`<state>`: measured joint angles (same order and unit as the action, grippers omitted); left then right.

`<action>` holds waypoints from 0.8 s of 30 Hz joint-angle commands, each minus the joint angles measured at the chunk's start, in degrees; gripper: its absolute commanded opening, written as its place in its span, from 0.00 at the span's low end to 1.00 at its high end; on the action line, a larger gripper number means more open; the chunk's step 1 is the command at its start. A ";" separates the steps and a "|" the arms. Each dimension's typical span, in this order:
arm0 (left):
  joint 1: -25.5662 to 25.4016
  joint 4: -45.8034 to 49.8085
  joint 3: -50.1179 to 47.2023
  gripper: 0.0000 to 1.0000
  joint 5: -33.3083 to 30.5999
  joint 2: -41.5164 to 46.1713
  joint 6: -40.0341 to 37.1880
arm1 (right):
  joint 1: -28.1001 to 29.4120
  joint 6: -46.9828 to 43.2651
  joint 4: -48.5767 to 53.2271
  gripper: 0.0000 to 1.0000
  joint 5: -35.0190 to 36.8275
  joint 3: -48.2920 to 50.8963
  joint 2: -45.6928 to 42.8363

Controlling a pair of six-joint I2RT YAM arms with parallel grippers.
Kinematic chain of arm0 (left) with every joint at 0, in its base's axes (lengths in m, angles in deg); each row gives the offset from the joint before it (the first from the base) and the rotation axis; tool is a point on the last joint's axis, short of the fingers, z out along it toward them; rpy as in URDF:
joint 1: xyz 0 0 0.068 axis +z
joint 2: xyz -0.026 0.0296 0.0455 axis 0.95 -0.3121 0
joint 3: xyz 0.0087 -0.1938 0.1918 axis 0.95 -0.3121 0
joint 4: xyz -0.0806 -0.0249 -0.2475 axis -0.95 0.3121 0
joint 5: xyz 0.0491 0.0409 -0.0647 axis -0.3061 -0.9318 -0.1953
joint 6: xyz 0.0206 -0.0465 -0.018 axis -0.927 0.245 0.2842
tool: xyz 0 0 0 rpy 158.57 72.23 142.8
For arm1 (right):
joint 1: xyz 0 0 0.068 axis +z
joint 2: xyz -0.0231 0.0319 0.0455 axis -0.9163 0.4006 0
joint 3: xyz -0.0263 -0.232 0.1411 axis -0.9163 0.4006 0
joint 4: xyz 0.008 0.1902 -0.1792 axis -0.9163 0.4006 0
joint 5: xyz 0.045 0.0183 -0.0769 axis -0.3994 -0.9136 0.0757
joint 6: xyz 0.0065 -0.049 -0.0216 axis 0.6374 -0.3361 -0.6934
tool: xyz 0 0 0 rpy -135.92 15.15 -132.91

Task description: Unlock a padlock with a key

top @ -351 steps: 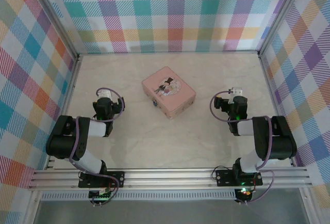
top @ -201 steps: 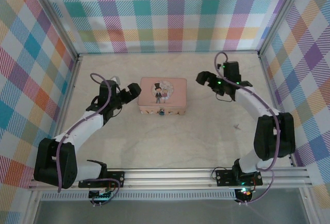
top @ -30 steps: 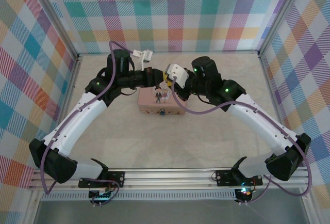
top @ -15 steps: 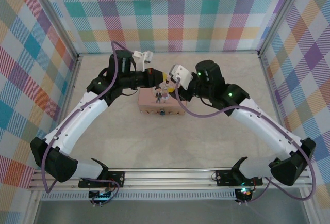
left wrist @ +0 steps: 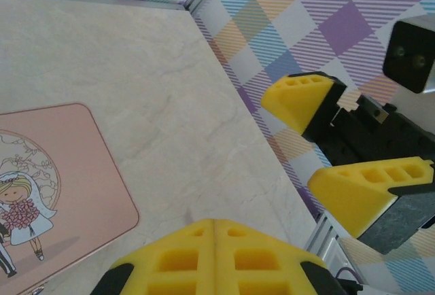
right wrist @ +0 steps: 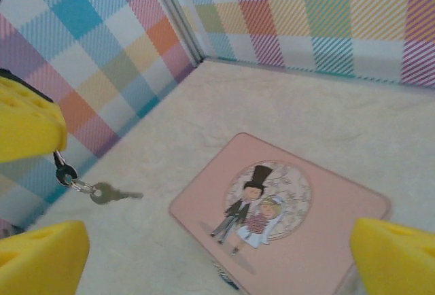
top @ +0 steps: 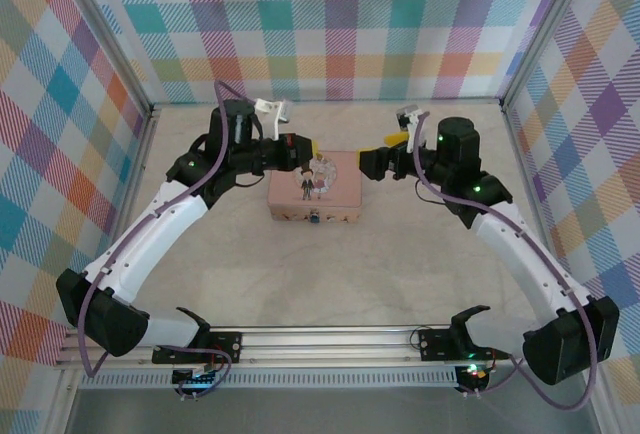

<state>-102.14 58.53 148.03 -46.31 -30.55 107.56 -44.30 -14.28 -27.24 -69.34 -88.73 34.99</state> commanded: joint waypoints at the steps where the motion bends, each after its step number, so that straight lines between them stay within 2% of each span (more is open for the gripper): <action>1: -0.26 -1.84 -1.33 0.00 -0.53 0.59 -0.67 | -0.76 11.41 -8.77 1.00 -6.21 1.36 1.03; 3: -0.26 -2.39 -1.72 0.00 -0.57 0.43 -0.36 | -2.57 16.52 -12.48 1.00 -7.27 3.24 1.89; 5: -0.30 -3.41 -2.42 0.00 -0.79 0.42 0.10 | -4.82 22.63 -20.30 1.00 -12.10 5.83 3.10; 10: -0.29 -5.91 -4.14 0.00 -0.94 0.60 1.73 | -6.35 34.62 -33.89 0.97 -17.55 9.49 6.10; 13: -0.33 -10.23 -5.08 0.00 -0.37 0.69 3.35 | -6.39 44.87 -49.85 0.94 -19.94 12.84 8.52; 16: -0.35 -12.71 -5.65 0.00 0.61 0.55 5.18 | -6.40 53.77 -64.41 0.85 -19.43 16.01 11.21; 20: -0.35 -17.34 -6.86 0.00 1.82 0.69 8.62 | -5.85 59.49 -75.63 0.79 -18.86 17.91 14.63; 24: -0.51 -20.54 -7.23 0.00 2.99 0.59 11.44 | -4.83 62.19 -81.80 0.72 -19.05 18.09 17.67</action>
<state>-102.16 43.42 141.32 -45.26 -30.60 115.84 -50.03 42.37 -96.11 -87.20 -71.02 51.56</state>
